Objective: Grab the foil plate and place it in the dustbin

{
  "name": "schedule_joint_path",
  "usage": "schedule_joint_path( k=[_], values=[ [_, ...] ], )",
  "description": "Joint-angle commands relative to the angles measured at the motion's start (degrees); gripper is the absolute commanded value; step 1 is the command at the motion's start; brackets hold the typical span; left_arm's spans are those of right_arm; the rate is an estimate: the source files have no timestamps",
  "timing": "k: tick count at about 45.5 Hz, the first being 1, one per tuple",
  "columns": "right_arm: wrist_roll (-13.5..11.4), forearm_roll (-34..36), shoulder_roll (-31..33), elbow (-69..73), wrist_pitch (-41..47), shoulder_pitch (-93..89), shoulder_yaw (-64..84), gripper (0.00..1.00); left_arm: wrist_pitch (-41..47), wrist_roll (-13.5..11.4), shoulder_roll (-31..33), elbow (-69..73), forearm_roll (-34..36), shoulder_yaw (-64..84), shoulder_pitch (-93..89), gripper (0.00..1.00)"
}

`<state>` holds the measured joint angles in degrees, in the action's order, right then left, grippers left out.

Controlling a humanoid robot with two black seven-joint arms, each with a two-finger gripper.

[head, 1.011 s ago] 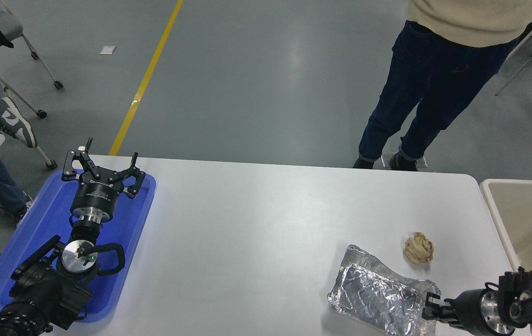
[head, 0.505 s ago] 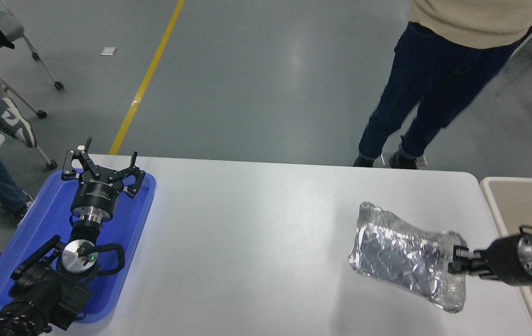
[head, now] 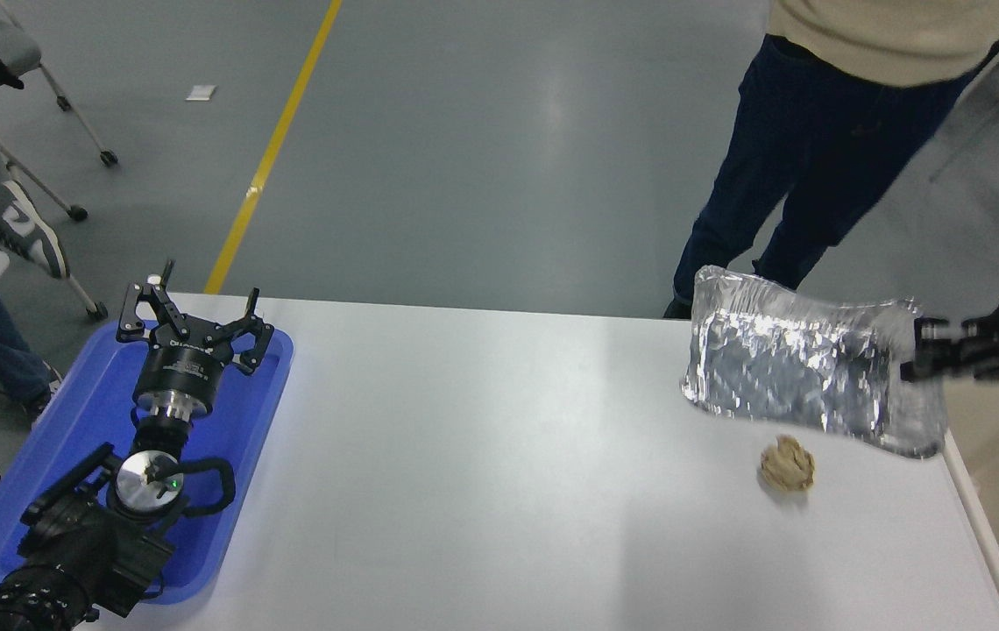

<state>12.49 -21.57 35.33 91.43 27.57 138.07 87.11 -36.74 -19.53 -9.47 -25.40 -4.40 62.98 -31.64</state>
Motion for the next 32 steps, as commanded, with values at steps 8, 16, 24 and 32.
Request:
schedule_joint_path(
  k=[8,16,24,32],
  values=[
    [0.25,-0.13,-3.16,-0.03,6.88,8.97,3.07,0.0,0.0,0.02,-0.02,0.0,0.01,0.04,0.09,1.0],
    [0.25,-1.1,-2.81,-0.29,6.88,9.06,4.91,0.0,0.0,0.02,-0.02,0.0,0.01,0.04,0.09,1.0],
    [0.25,-8.56,0.34,-4.15,7.41,7.83,7.37,0.0,-0.09,0.02,-0.02,0.0,0.01,0.04,0.09,1.0],
    [0.26,-16.39,8.78,-15.3,7.67,1.34,8.17,0.0,0.0,0.02,-0.02,0.0,0.01,0.04,0.0,1.0]
  ],
)
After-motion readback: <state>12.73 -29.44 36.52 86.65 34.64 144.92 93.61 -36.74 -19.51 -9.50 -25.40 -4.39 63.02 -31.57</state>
